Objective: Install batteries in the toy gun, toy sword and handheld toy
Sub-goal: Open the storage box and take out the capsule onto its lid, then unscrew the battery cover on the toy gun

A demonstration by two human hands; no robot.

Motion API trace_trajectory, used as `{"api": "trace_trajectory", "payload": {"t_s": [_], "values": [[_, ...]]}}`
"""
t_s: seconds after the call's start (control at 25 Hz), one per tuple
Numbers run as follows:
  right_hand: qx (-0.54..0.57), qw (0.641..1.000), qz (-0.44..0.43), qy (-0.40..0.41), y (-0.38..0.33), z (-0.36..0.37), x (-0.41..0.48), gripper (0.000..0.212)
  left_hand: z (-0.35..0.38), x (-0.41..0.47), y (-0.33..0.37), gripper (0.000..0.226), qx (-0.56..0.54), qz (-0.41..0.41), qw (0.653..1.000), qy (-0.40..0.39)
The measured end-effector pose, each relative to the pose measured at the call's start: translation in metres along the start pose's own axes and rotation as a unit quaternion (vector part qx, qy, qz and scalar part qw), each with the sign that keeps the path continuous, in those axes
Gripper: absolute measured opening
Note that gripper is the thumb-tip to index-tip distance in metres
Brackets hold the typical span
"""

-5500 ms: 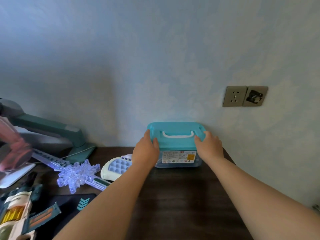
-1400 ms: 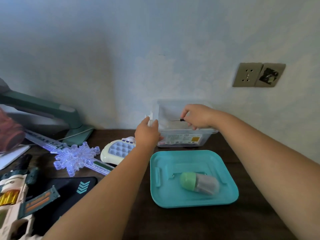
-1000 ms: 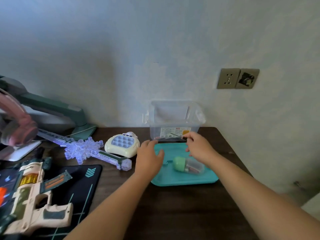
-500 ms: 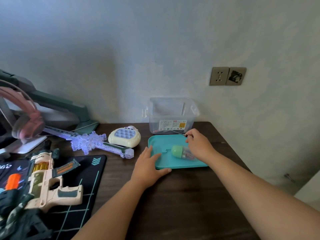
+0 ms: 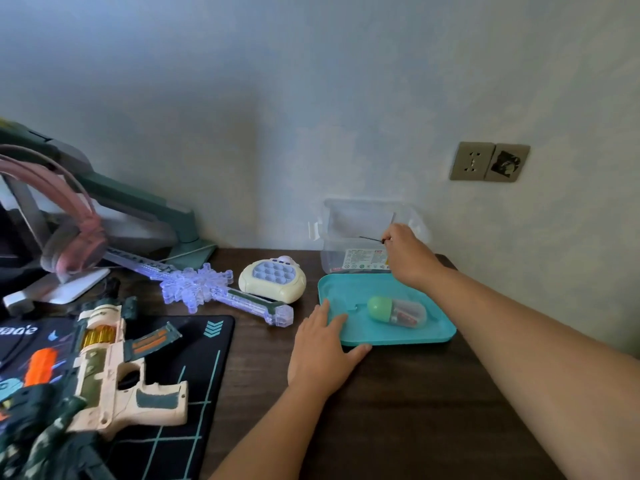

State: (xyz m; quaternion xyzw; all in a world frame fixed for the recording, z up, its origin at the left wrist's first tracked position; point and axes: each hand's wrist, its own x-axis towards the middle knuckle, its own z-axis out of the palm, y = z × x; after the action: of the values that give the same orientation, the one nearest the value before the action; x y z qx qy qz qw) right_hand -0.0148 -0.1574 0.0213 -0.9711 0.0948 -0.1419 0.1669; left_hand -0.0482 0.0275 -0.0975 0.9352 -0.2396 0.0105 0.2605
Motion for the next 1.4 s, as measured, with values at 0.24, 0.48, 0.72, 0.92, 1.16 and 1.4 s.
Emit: {"api": "trace_trajectory", "payload": {"t_s": [0.24, 0.48, 0.72, 0.92, 1.16, 1.4], "values": [[0.020, 0.999, 0.045, -0.016, -0.004, 0.013, 0.023, 0.015, 0.003, 0.002, -0.005, 0.066, -0.018, 0.000, 1.000, 0.016], [0.123, 0.989, 0.080, -0.007, 0.006, 0.005, 0.023, 0.012, 0.006, 0.001, -0.001, 0.058, -0.025, 0.002, 0.999, 0.024], [0.145, 0.984, 0.006, 0.100, -0.039, 0.035, -0.018, 0.021, -0.021, -0.015, 0.009, 0.047, -0.092, -0.016, 0.993, 0.066], [0.293, 0.956, 0.012, 0.016, -0.122, 0.073, -0.054, 0.025, -0.077, -0.049, -0.030, 0.041, -0.137, -0.081, 0.952, 0.261], [0.280, 0.919, -0.108, -0.256, -0.198, 0.116, -0.109, 0.031, -0.152, -0.107, -0.101, 0.041, -0.103, -0.234, 0.888, 0.382], [0.152, 0.919, -0.265, -0.251, -0.224, 0.143, -0.147, 0.040, -0.157, -0.127, -0.120, 0.034, -0.157, -0.294, 0.858, 0.391]]}}
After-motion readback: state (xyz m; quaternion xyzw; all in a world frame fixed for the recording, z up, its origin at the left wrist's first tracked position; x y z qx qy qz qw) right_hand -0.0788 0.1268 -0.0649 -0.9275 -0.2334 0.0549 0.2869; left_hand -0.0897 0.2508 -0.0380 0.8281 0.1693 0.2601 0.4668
